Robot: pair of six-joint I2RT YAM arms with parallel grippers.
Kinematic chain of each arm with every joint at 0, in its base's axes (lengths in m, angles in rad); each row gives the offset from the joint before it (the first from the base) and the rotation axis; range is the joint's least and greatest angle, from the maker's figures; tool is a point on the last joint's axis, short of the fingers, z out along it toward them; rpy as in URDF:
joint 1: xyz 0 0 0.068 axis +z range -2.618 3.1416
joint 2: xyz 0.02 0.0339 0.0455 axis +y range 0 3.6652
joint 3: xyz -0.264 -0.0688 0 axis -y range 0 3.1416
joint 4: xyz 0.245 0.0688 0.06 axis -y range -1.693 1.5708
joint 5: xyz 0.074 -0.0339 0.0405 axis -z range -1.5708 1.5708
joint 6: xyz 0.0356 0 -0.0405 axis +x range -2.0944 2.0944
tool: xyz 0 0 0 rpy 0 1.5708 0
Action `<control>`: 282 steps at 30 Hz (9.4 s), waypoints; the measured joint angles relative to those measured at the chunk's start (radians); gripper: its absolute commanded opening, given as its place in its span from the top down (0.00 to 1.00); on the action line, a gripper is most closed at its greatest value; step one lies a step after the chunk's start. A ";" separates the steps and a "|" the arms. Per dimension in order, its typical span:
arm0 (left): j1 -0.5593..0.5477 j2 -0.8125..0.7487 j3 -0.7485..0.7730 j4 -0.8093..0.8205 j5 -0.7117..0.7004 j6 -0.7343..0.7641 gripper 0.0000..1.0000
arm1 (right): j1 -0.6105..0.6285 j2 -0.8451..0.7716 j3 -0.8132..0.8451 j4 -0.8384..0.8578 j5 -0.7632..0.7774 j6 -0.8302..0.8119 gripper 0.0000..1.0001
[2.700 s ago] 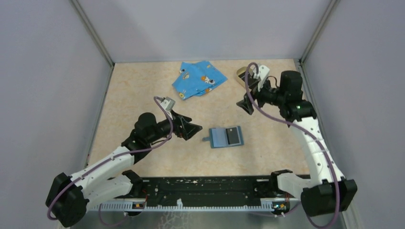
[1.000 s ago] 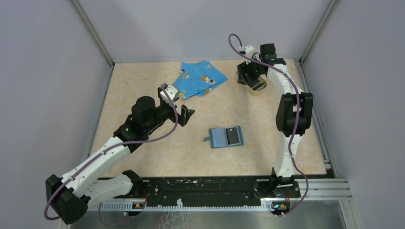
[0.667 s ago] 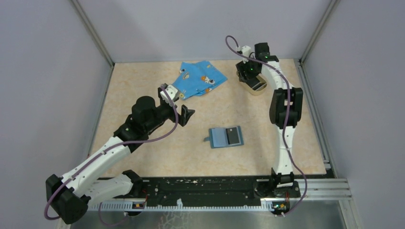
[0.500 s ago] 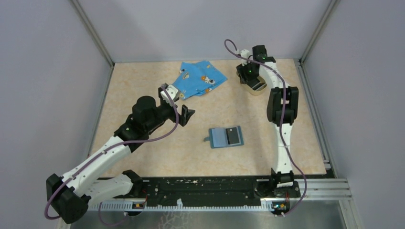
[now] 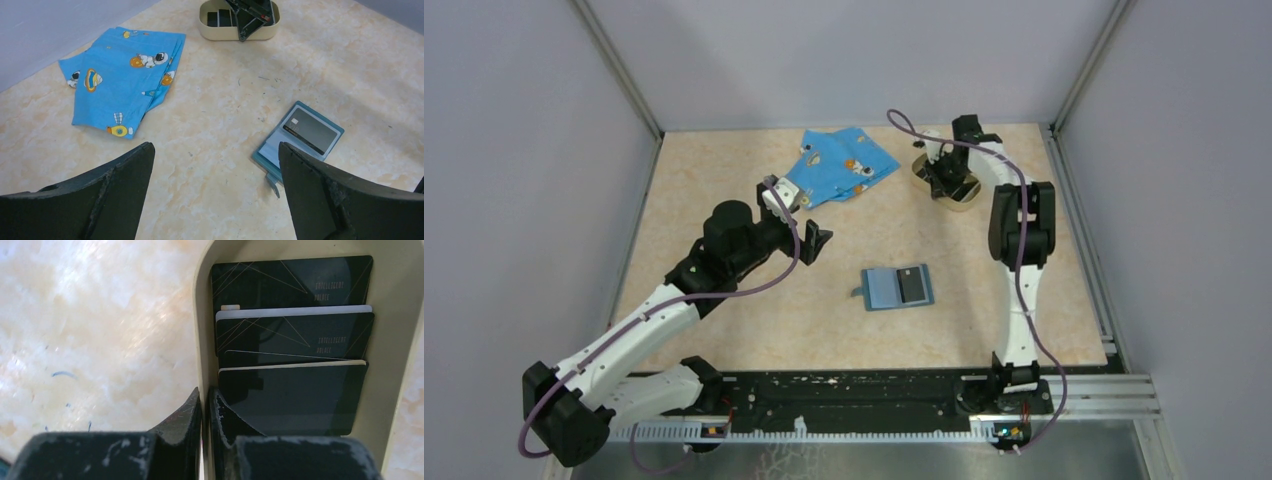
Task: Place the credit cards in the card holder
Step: Move the storage box to the center of the board, then pick up the credit card from the storage box.
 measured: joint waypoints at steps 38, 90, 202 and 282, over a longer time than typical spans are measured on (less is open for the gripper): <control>0.000 -0.035 0.000 -0.005 -0.018 0.004 0.01 | 0.010 -0.646 -0.528 -0.019 -0.183 -0.147 0.39; 0.000 -0.038 0.000 -0.005 -0.019 0.004 0.01 | -0.249 -0.696 -0.920 0.460 0.012 0.943 0.39; 0.000 -0.038 0.000 -0.005 -0.026 0.004 0.01 | -0.364 -0.550 -0.881 0.484 -0.193 0.995 0.73; 0.000 -0.047 -0.005 -0.003 -0.010 0.003 0.01 | -0.606 -0.821 -0.830 0.310 -0.636 0.609 1.00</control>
